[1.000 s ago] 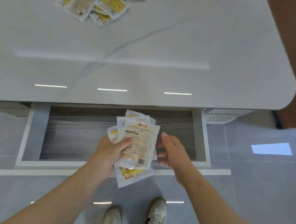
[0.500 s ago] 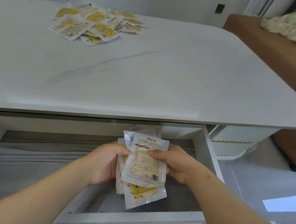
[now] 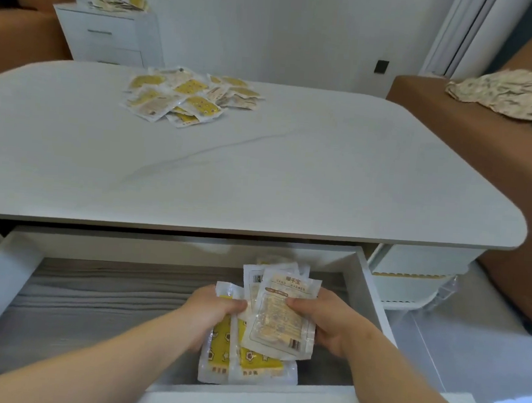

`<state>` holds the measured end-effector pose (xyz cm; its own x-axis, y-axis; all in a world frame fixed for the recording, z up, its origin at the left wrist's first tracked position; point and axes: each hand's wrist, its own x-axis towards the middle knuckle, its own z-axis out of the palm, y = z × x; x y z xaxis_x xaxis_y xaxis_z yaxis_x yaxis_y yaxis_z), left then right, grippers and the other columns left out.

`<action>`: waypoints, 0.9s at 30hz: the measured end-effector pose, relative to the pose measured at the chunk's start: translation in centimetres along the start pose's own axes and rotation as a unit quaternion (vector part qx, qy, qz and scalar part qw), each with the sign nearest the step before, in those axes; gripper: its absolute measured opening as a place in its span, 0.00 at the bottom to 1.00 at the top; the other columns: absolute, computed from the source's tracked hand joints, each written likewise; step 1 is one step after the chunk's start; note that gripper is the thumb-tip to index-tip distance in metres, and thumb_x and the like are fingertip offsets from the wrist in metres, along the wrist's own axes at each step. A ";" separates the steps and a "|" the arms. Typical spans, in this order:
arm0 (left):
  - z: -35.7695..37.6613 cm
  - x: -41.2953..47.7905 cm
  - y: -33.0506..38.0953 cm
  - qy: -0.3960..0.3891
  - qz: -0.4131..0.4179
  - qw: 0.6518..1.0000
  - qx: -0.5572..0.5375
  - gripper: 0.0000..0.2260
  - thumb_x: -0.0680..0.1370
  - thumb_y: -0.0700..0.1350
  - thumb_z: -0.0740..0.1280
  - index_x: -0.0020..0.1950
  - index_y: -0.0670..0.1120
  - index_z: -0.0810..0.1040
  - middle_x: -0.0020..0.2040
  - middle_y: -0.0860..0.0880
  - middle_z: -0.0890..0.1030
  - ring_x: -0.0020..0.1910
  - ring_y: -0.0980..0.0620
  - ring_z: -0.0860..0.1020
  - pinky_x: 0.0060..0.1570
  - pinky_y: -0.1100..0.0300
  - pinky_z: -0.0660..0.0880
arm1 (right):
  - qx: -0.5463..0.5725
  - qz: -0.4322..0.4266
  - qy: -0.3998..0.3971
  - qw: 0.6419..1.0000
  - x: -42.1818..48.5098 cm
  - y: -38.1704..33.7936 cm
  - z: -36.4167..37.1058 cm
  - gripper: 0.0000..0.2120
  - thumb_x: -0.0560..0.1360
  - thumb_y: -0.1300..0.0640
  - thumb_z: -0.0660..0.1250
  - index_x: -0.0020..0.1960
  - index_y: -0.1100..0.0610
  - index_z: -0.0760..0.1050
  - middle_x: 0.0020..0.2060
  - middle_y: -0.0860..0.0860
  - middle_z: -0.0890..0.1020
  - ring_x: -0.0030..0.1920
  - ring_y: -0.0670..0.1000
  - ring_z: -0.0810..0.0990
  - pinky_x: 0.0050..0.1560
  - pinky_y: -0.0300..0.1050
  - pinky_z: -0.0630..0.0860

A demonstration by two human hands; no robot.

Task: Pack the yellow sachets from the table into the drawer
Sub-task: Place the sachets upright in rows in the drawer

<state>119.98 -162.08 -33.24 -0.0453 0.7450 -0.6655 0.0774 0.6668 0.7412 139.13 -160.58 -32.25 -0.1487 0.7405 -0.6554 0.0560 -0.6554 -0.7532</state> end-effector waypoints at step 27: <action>-1.1 2.2 2.2 -0.213 0.014 0.959 -0.184 0.20 0.79 0.57 0.57 0.59 0.44 0.78 0.57 0.41 0.81 0.57 0.41 0.78 0.58 0.46 0.74 | 0.091 -0.033 -0.177 0.979 0.6 -1.6 0.1 0.16 0.71 0.65 0.65 0.58 0.60 0.76 0.52 0.59 0.83 0.53 0.57 0.82 0.54 0.52 0.79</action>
<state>118.97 -158.94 -32.93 0.3697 0.7396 -0.5624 -0.2869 0.6666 0.6880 138.83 -159.14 -31.42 -0.4808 0.7053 -0.5210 -0.1369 -0.6473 -0.7499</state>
